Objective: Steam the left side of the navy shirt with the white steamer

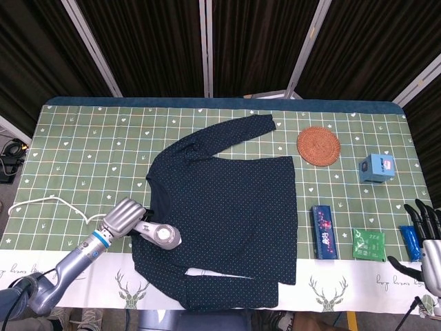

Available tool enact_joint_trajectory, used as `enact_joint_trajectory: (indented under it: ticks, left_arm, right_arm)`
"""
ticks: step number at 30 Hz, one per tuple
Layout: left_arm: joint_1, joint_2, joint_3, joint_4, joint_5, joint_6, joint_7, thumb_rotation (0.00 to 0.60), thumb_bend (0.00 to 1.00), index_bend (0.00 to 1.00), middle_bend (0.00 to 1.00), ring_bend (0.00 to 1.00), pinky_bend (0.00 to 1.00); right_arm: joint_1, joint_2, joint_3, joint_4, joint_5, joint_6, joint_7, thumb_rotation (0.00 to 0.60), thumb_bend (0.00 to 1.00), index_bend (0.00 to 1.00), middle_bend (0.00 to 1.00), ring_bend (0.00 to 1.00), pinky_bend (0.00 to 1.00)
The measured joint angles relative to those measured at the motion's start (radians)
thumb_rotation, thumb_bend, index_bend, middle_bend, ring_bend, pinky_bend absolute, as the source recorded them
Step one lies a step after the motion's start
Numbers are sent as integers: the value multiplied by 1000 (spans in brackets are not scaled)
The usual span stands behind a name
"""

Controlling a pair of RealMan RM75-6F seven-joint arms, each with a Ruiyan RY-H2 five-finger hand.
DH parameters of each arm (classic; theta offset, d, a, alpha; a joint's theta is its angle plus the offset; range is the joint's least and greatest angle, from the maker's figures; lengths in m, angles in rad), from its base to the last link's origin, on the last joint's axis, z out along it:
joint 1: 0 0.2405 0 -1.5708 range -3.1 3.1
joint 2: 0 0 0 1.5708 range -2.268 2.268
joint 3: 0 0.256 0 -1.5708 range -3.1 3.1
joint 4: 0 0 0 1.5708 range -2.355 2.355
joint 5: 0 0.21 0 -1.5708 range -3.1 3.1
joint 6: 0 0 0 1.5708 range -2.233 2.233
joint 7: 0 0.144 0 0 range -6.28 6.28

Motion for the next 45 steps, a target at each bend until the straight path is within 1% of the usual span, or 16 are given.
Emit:
enact_joint_trajectory:
  ticks: [6,10,15,21,23,25,27,28,29,31,32,33,34,36,38,45]
  left_arm:
    - [1,17,-61,15,-57,12,-49,600,403,989,911,823,1000]
    - [-3,27,-97,54,-114,-12,-56,600,403,989,911,823,1000]
    - [-1,17,-112,133,-164,-58,-55,600,400,985,911,823,1000]
    - [-1,-30,-123,254,-200,-107,-70,600,390,975,911,823,1000]
    - [-4,-45,-129,278,-207,-122,-76,600,354,963,911,823,1000]
    - [-8,-53,-132,292,-211,-132,-77,600,263,929,896,813,988]
    - [-12,-61,-136,305,-214,-141,-77,600,98,817,813,738,893]
    - [-14,-67,-138,311,-215,-144,-78,600,55,754,754,690,835]
    - [-14,-69,-139,314,-215,-144,-78,600,13,637,627,590,723]
    - [-13,-70,-140,315,-211,-135,-79,600,0,404,353,367,526]
    - [-11,-70,-139,315,-209,-130,-80,600,0,271,193,229,412]
    - [-10,-69,-139,314,-206,-126,-82,600,0,154,81,115,310]
    - [-8,-64,-138,308,-204,-124,-85,600,0,93,34,63,242]
    - [-4,-51,-135,289,-202,-123,-89,600,0,3,0,0,77]
    - [0,-25,-131,250,-201,-127,-88,600,0,0,0,0,14]
    - [22,67,-125,100,-209,-121,-50,600,0,0,0,0,0]
  right_arm:
    - [1,-2,-1,-1,0,-1,-4,600,0,0,0,0,0]
    - [1,-2,-1,-2,-1,-1,-5,600,0,0,0,0,0]
    - [0,-2,0,-2,1,0,-6,600,0,0,0,0,0]
    - [4,-4,2,-1,6,-8,-11,600,0,0,0,0,0]
    - [4,-5,2,-2,6,-8,-12,600,0,0,0,0,0]
    - [5,-5,3,-2,10,-11,-13,600,0,0,0,0,0]
    - [6,-5,3,-1,12,-13,-12,600,0,0,0,0,0]
    - [6,-5,3,-1,13,-13,-12,600,0,0,0,0,0]
    - [6,-5,3,-1,13,-14,-12,600,0,0,0,0,0]
    - [6,-5,3,-1,12,-13,-11,600,0,0,0,0,0]
    - [6,-5,3,0,12,-13,-11,600,0,0,0,0,0]
    - [6,-5,3,0,11,-13,-10,600,0,0,0,0,0]
    - [6,-5,3,-1,10,-12,-10,600,0,0,0,0,0]
    - [5,-4,2,-2,7,-10,-9,600,0,0,0,0,0]
    - [4,-3,0,-3,2,-6,-9,600,0,0,0,0,0]
    - [0,-1,-5,-9,-13,3,-10,600,0,0,0,0,0]
